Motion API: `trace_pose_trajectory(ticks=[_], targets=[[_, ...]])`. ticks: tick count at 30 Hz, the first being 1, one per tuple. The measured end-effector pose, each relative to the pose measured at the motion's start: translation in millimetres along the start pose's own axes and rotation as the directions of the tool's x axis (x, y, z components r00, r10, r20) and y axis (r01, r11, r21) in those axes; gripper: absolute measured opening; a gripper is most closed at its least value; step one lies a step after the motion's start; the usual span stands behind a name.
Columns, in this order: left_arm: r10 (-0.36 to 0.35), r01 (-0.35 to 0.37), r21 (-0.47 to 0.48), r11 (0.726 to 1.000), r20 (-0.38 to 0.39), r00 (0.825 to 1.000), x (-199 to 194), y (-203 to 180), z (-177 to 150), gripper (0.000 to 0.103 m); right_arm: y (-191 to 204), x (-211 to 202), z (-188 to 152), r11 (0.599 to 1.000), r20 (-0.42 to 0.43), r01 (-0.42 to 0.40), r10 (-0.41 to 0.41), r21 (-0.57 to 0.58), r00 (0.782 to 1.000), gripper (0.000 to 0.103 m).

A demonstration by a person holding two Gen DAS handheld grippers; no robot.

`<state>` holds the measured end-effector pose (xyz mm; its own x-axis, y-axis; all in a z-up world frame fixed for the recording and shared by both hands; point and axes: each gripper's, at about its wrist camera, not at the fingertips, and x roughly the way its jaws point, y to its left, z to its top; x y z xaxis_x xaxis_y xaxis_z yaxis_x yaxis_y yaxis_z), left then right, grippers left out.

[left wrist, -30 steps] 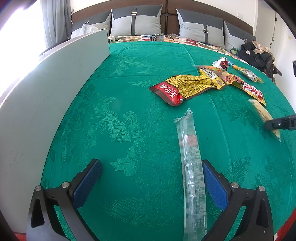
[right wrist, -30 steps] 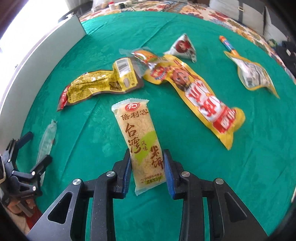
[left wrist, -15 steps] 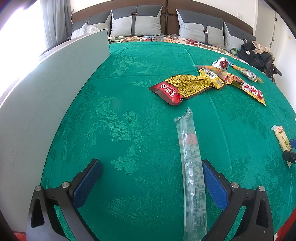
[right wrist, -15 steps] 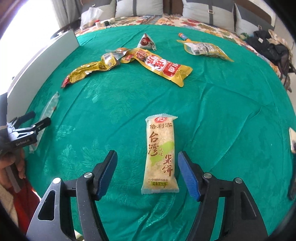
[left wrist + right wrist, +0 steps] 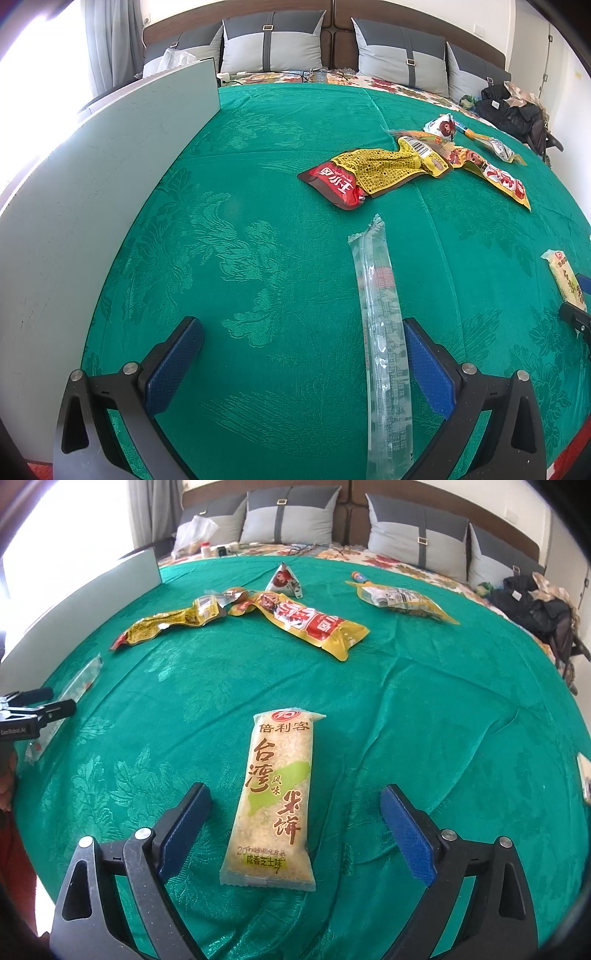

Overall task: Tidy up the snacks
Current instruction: 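Hold the clear tube and the rice cracker bar raised in both tools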

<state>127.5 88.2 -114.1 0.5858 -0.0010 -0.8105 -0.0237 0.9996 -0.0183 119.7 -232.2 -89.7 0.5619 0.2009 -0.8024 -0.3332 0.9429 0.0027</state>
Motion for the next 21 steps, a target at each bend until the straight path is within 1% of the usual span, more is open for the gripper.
trace_pose_trajectory(ticks=[21], targets=[[0.0,0.0,0.0,1.0,0.001,1.0,0.2,0.1,-0.5,0.103,0.4,0.0,-0.8,1.0,0.006,0.002,-0.002,0.006,1.0,0.095]])
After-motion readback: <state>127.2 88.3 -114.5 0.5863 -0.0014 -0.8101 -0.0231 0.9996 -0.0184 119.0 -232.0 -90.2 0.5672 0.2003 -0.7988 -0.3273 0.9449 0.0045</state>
